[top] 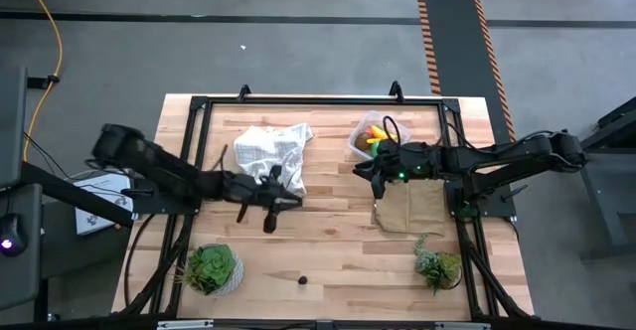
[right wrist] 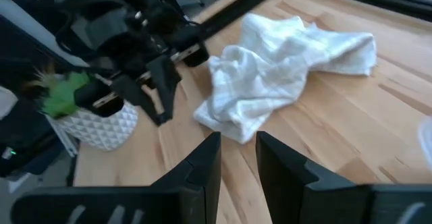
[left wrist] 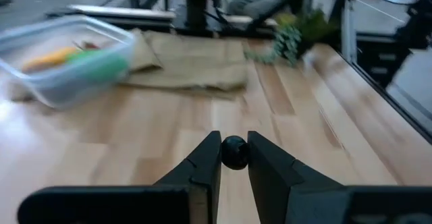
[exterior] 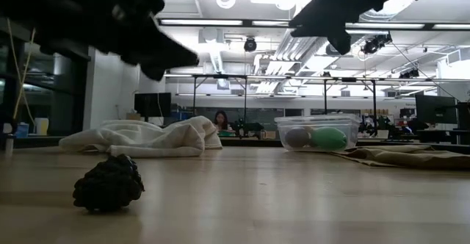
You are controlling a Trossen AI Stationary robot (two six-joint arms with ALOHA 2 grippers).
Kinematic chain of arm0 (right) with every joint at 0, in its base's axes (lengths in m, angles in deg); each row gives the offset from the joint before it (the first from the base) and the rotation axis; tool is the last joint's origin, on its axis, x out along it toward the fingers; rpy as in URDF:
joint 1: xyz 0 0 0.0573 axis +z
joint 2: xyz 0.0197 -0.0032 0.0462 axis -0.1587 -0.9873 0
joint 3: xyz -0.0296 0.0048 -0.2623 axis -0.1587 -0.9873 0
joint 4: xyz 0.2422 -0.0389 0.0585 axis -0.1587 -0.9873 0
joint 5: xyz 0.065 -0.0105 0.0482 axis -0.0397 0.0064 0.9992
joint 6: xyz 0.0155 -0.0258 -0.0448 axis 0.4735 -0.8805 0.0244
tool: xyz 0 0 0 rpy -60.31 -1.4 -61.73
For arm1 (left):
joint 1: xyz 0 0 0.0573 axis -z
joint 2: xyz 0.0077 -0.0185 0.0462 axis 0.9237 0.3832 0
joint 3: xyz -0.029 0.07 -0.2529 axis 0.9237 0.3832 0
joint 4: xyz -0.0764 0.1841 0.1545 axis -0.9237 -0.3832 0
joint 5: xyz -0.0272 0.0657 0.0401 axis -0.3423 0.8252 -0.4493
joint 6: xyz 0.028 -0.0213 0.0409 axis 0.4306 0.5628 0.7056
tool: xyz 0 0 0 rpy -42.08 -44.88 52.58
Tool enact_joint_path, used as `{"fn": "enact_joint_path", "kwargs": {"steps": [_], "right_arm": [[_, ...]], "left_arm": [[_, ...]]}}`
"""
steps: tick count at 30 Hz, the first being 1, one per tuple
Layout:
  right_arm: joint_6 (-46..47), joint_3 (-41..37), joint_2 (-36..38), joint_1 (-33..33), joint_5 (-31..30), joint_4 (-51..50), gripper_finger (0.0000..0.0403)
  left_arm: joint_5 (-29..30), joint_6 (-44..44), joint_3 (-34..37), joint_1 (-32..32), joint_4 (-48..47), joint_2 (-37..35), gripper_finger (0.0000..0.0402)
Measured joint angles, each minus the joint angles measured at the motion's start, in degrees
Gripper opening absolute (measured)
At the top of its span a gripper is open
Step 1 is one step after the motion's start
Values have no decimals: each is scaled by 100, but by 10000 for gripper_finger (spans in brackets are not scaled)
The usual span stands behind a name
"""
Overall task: Pick and placing Produce into tupperware
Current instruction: Put the blueberry into the transparent bin
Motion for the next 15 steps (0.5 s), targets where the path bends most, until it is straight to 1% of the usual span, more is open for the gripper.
{"fn": "enact_joint_path", "kwargs": {"steps": [4, 8, 11, 15], "right_arm": [[46, 0, 0, 0, 45, 386, 84], [162, 0, 0, 0, 189, 839, 84], [447, 0, 0, 0, 279, 1173, 84], [906, 0, 0, 0, 375, 1487, 84]], "left_arm": [[-124, 5, -651, -305, -1558, -706, 55], [-233, 19, -1633, -513, -3129, -991, 55], [-237, 118, -2367, -595, -3923, -991, 55], [-149, 457, -3084, -687, -4442, -989, 55]]}}
